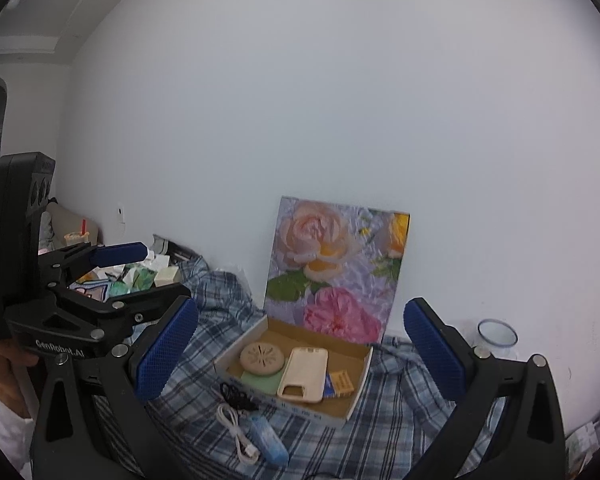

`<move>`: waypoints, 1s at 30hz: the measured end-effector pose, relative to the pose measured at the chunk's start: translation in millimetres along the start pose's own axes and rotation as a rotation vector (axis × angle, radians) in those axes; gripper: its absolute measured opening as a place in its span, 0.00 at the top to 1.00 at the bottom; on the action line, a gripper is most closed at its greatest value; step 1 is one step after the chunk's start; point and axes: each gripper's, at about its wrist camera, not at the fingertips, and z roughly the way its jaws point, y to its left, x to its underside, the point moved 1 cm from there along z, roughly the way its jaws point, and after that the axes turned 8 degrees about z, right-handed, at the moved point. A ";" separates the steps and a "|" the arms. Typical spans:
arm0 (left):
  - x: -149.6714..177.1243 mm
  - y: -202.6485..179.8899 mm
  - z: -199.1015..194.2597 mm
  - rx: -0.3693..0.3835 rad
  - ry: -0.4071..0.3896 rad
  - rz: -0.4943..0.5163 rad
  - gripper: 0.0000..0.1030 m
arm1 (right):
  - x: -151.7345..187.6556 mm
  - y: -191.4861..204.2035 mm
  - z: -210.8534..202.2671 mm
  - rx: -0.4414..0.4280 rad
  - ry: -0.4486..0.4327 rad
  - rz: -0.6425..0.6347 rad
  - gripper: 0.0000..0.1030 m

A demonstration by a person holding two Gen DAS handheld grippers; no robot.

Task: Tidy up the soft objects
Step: 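Raise both tools away from the box, then grasp the white bunny plush with the right tool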

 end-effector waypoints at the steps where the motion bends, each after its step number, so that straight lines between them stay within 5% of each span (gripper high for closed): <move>1: 3.6 -1.6 1.2 -0.002 0.005 0.007 0.00 | 5.5 -2.1 -0.8 -0.001 0.008 0.004 0.00; 30: 118.5 -20.1 61.7 0.060 0.231 0.004 0.00 | 127.0 -38.1 25.1 -0.004 0.251 0.013 0.00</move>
